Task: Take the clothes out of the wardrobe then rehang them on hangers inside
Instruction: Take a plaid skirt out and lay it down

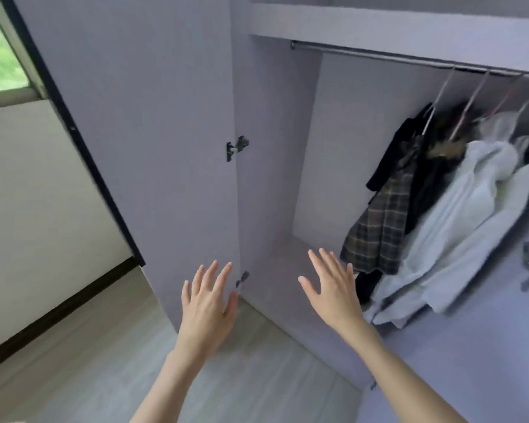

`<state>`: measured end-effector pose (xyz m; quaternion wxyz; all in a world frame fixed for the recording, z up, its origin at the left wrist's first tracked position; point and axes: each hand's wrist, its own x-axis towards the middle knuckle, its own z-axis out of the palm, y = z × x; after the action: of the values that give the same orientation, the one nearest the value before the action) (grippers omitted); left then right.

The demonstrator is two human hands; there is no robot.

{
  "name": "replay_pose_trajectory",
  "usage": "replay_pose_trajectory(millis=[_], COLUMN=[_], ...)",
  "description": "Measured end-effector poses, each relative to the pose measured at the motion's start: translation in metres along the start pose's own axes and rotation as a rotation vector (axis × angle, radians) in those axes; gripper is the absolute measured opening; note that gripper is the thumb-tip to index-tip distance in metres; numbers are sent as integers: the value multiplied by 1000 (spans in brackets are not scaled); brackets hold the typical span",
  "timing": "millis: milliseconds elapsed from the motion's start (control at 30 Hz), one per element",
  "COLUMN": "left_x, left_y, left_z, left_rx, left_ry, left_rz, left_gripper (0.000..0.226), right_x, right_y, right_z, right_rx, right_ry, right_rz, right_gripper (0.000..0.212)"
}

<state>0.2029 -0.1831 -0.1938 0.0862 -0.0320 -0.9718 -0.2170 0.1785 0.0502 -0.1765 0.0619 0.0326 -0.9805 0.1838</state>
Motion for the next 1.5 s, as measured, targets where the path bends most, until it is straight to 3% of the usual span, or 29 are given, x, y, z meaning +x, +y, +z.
replay_pose_trajectory(millis=[167, 300, 467, 667, 867, 1067, 1167, 1233, 1500], left_x=[79, 128, 190, 252, 311, 345, 357, 361, 383], left_y=[40, 86, 154, 249, 330, 372, 371, 367, 378], left_z=[22, 44, 77, 107, 107, 118, 121, 123, 126], left_rx=[-59, -112, -237, -308, -470, -576, -667, -724, -666], left_ry=[-75, -119, -106, -126, -77, -179, -260, -283, -152], left_rz=[192, 337, 388, 496, 550, 563, 499, 462, 469], left_gripper=[60, 54, 38, 41, 45, 61, 63, 61, 40], right_x=[34, 56, 104, 168, 222, 220, 219, 219, 223], right_y=[34, 77, 135, 195, 239, 264, 273, 273, 275], right_z=[-22, -43, -84, -130, -162, -154, -153, -152, -145], right_rx=[5, -11, -9, -163, -329, -312, -303, -302, -270], right_ry=[170, 290, 439, 614, 587, 616, 640, 648, 652], right_rz=[133, 229, 260, 281, 265, 211, 198, 205, 219], right_gripper=[66, 49, 45, 42, 51, 58, 51, 43, 47])
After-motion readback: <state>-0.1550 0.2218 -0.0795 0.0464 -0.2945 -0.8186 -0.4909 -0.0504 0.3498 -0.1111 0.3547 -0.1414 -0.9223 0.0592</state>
